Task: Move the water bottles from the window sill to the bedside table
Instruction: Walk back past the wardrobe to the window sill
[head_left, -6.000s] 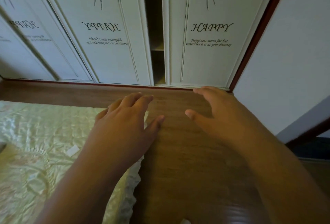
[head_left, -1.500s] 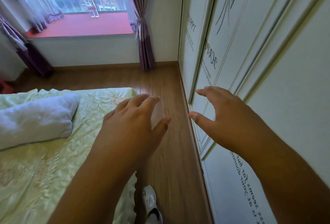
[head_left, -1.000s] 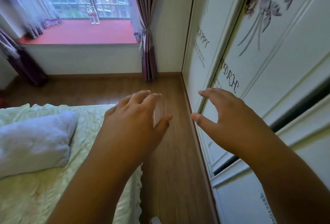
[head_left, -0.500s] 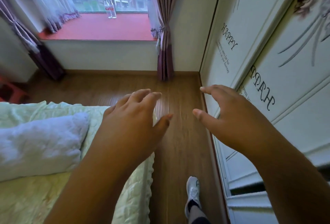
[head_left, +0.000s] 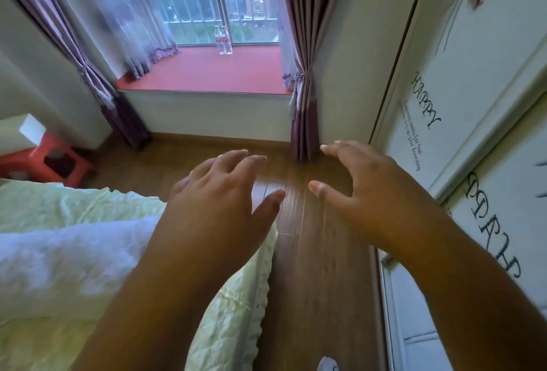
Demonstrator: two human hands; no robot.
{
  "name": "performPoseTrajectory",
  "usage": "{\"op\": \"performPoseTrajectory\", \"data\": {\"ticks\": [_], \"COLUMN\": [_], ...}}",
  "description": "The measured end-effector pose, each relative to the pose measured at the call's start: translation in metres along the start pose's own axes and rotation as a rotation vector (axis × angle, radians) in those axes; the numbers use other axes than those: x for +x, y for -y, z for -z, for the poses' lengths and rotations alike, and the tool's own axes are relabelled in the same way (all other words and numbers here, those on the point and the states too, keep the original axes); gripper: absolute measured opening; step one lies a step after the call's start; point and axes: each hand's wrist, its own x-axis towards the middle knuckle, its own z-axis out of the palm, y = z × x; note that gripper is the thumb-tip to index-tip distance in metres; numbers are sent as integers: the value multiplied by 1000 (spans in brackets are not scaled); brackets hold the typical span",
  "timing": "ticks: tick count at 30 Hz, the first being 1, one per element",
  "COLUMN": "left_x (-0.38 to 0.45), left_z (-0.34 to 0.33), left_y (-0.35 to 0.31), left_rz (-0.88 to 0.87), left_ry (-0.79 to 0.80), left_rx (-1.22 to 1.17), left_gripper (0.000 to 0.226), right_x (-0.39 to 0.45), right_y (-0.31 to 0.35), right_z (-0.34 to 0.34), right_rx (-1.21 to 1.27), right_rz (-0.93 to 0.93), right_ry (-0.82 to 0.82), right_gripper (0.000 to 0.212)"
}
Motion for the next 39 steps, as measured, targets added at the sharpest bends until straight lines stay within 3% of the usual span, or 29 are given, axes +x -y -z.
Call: {"op": "performPoseTrajectory", "data": {"ticks": [11, 21, 31, 39], "left_x": [79, 181, 307, 361], "left_z": [-6, -39, -39, -44], "left_y": [-31, -29, 35, 92], "left_rz": [34, -128, -167, -162], "left_ry": [-25, 76, 84, 84], "left_rx": [-10, -90, -147, -160], "left_gripper": [62, 65, 65, 62], "right_x": [77, 136, 254, 320], "right_y": [-40, -74, -46, -24], "right_z": [29, 34, 18, -10], "right_rx": [-29, -120, -172, -179], "right_rz": [33, -134, -214, -228], "right_ry": [18, -20, -69, -31], "right_gripper": [64, 60, 62, 62]}}
